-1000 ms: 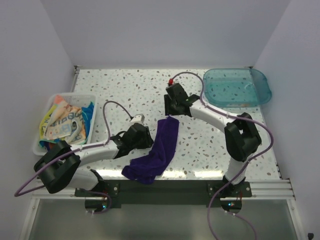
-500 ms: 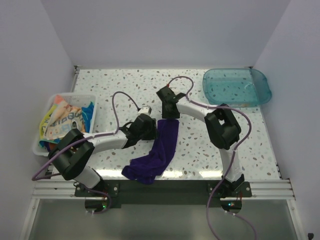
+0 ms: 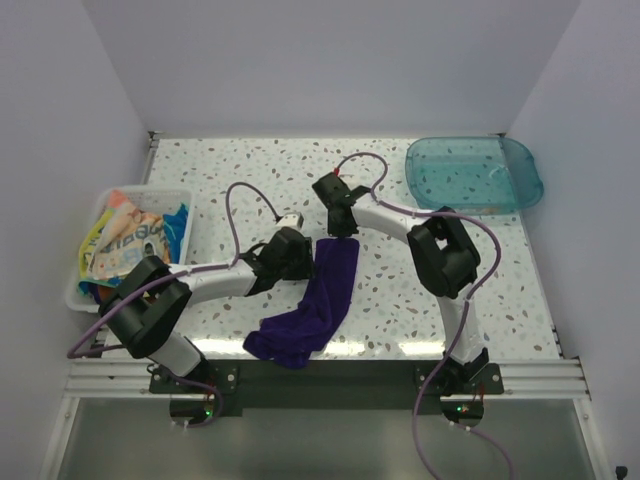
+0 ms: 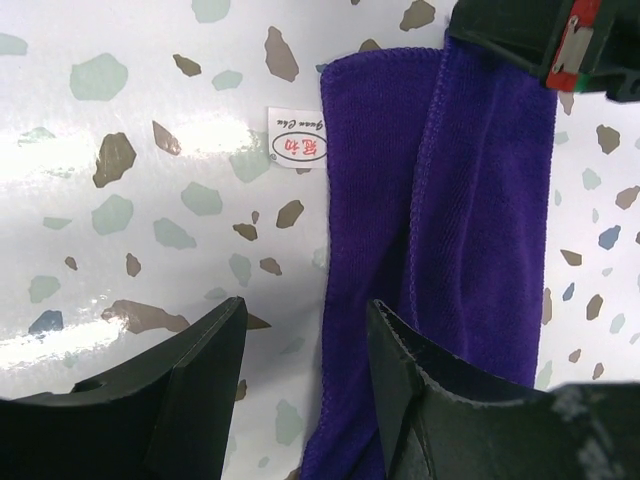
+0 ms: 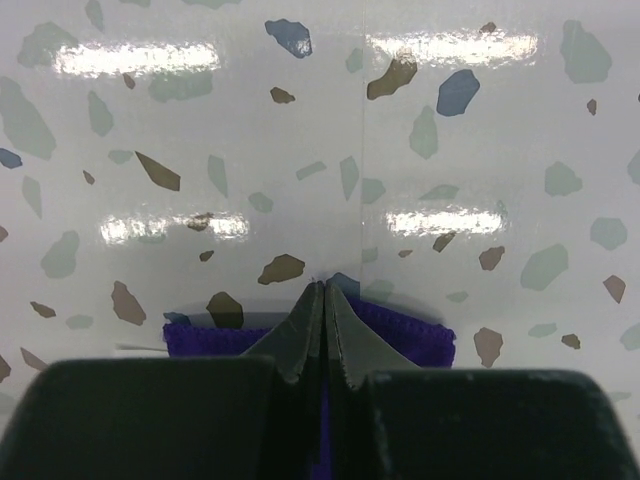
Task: Fold and stack the towels
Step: Flatten out the crumpled towel
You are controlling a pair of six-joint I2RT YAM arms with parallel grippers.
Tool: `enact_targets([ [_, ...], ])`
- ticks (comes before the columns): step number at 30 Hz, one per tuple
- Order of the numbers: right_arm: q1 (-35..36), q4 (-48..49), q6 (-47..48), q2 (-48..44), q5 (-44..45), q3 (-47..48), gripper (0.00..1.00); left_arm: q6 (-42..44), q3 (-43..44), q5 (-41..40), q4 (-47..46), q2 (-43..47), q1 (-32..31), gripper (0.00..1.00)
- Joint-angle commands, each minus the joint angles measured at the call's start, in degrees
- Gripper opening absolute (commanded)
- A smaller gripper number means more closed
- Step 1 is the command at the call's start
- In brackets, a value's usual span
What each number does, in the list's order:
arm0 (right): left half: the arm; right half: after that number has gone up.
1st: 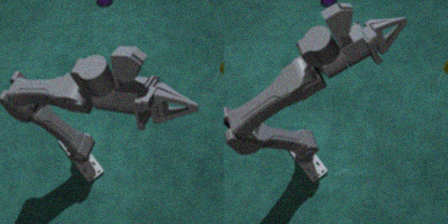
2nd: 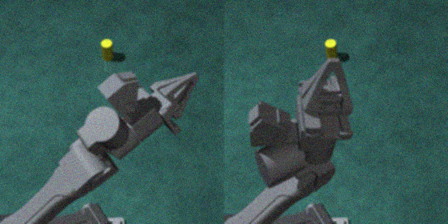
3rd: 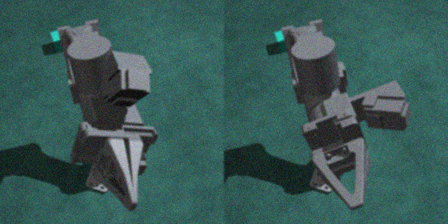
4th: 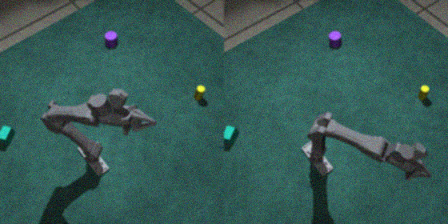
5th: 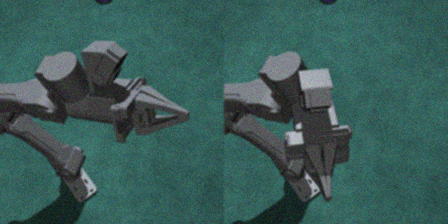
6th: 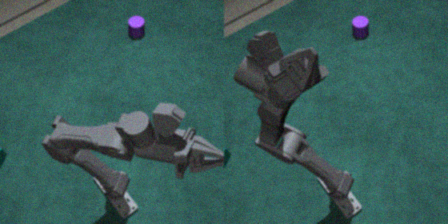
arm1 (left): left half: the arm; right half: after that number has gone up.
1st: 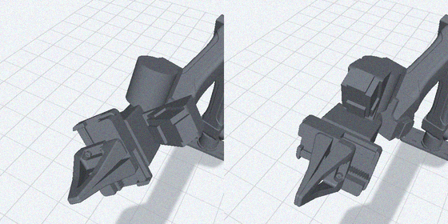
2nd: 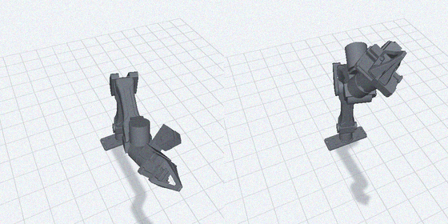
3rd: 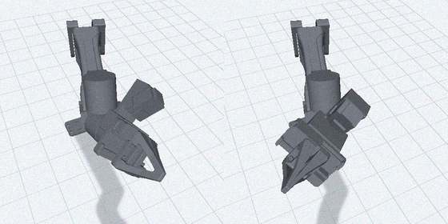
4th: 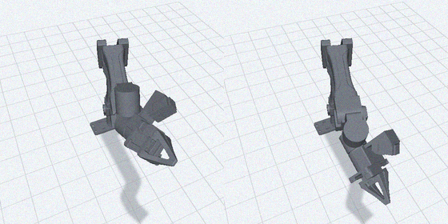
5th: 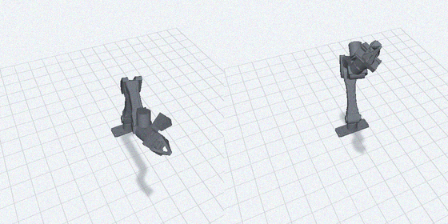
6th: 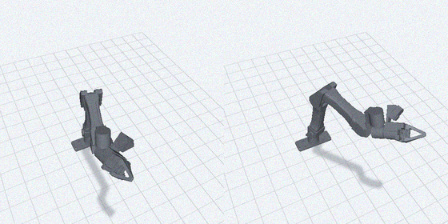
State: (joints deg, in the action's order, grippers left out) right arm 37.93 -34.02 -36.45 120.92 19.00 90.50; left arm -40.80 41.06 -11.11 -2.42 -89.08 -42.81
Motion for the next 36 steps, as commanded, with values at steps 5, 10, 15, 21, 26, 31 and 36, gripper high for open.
enact_targets([
  [5, -0.1, 2.6, 0.5, -5.8, 0.2, -4.6, 0.0, 2.0, 3.2, -2.2, -0.1, 1.2, 1.4, 0.56],
  [10, -0.8, 4.7, 1.3, -12.4, 0.1, -8.5, 0.0, 2.7, 5.1, -2.3, 0.6, 0.3, 1.8, 0.56],
  [15, -1.6, 7.6, 1.1, -16.4, -0.5, -13.0, 0.0, 2.8, 6.5, -1.8, 0.7, -1.6, 1.8, 0.56],
  [21, -3.7, 13.5, 0.1, -21.1, -2.8, -23.3, 0.0, 3.1, 7.9, -1.9, 0.4, -3.6, 1.8, 0.56],
  [26, -3.7, 15.5, 1.9, -21.1, -6.1, -23.2, 0.13, 3.4, 8.8, -0.8, 0.6, -5.9, 1.8, 0.54],
  [31, -3.7, 16.0, 2.4, -21.5, -7.0, -22.5, 0.37, 3.6, 9.0, 0.0, 0.5, -6.7, 1.8, 0.48],
  [36, -2.6, 16.6, 2.9, -22.1, -12.0, -21.3, 0.51, 4.3, 8.0, -0.9, 1.4, -3.8, 1.8, 0.47],
])
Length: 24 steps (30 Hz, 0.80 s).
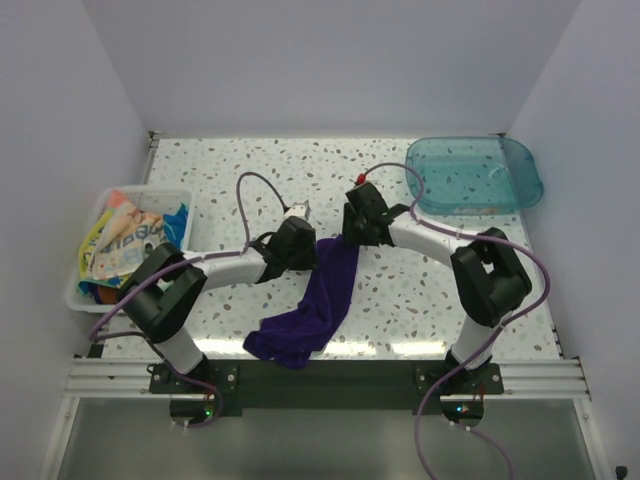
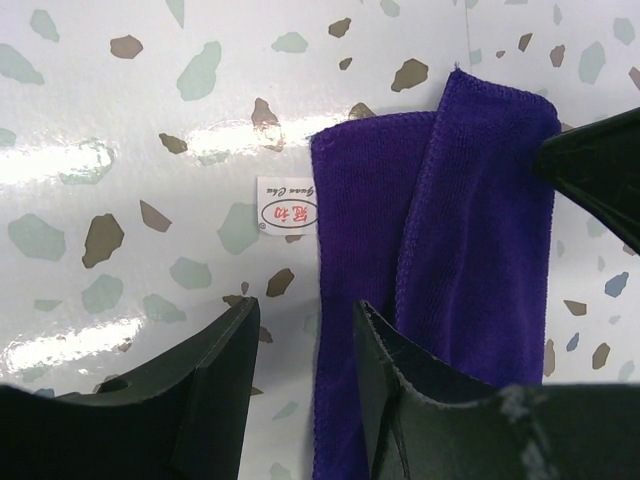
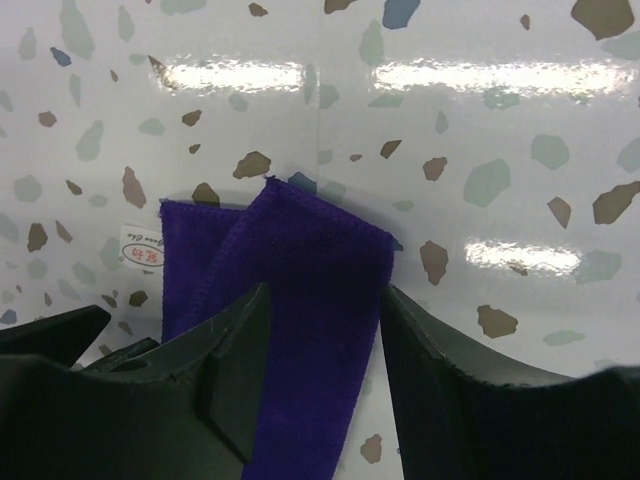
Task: Fold and stack the towels
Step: Flatten out the crumpled towel
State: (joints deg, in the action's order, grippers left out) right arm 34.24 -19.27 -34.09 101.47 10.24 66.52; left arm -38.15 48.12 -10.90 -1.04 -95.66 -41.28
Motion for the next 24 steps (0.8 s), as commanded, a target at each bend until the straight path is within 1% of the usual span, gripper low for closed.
enact_targets([
  [1, 1.7, 1.1, 0.3, -2.0, -2.9, 3.4, 0.52, 1.8, 0.7, -2.0, 0.6, 3.3, 0.3, 0.47],
  [3, 3.7, -2.2, -0.3, -1.0, -1.5, 6.6, 0.52, 1.9, -0.2, -4.2, 3.1, 4.7, 0.7, 0.47],
  [5, 5.4, -5.3, -1.6, 1.3, 1.0, 9.1, 0.52, 1.7, -2.3, -4.1, 3.6, 6.5, 1.9, 0.47],
  [6, 7.0, -8.1, -1.9, 2.1, 3.8, 11.2, 0.52, 1.2, -3.1, -3.9, 3.7, 7.2, 2.5, 0.47],
  [13, 12.4, -16.2, -5.7, 7.0, 8.8, 15.4, 0.5, 1.8, -10.3, -1.6, 4.4, 15.3, 8.1, 0.52],
  [15, 14.1, -18.1, -6.2, 8.1, 9.2, 16.4, 0.47, 2.5, -11.4, -1.1, 4.6, 16.8, 9.9, 0.53],
  [19, 15.8, -19.2, -7.3, 9.4, 9.2, 16.9, 0.45, 3.1, -13.7, -0.3, 4.7, 20.2, 11.7, 0.54],
  [24, 16.6, -19.7, -8.0, 10.8, 8.8, 17.1, 0.39, 3.4, -14.5, 0.6, 4.9, 21.6, 11.8, 0.54],
])
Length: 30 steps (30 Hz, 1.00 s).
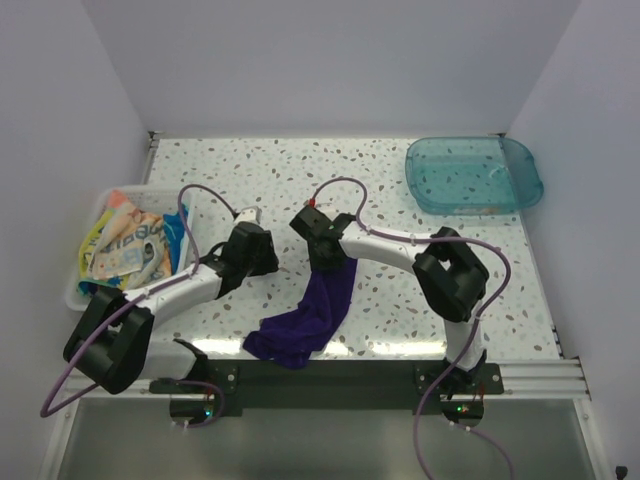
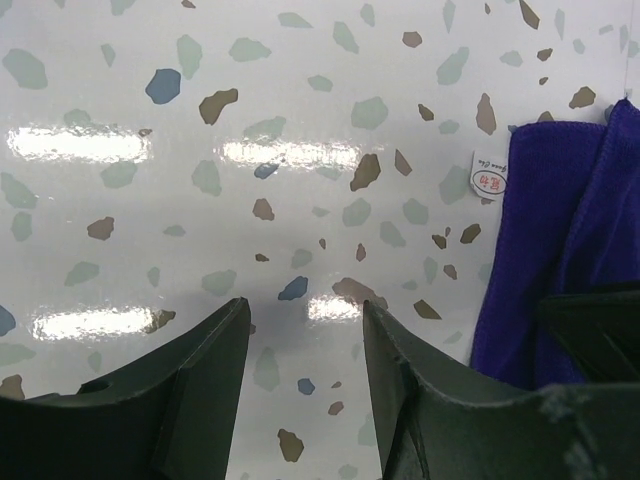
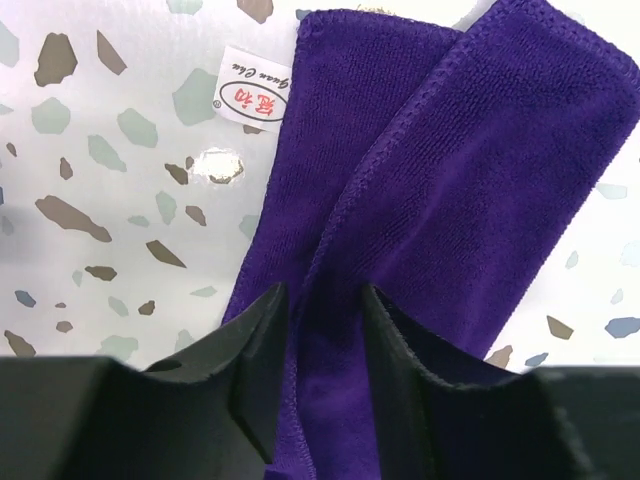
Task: Fold and stack the towels
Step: Flatten out the crumpled towel
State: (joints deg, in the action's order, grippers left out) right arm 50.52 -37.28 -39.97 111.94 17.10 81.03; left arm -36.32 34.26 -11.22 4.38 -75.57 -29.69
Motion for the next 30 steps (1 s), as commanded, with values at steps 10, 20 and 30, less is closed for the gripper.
enact_targets([
  [10, 1.5, -2.6, -1.9, 1.6, 1.6, 4.0, 0.19, 1.6, -0.9, 2.1, -0.2, 2.1, 0.3, 0.55],
  [20, 1.4, -3.4, -1.4, -0.3, 2.9, 2.1, 0.0, 1.1, -0.5, 4.1, -0.1, 1.7, 0.2, 0.55],
  [30, -2.9, -2.9, -4.3, -18.9, 10.5, -16.2, 0.0, 0.5, 1.9, 8.1, 0.1, 1.2, 0.2, 0.55],
])
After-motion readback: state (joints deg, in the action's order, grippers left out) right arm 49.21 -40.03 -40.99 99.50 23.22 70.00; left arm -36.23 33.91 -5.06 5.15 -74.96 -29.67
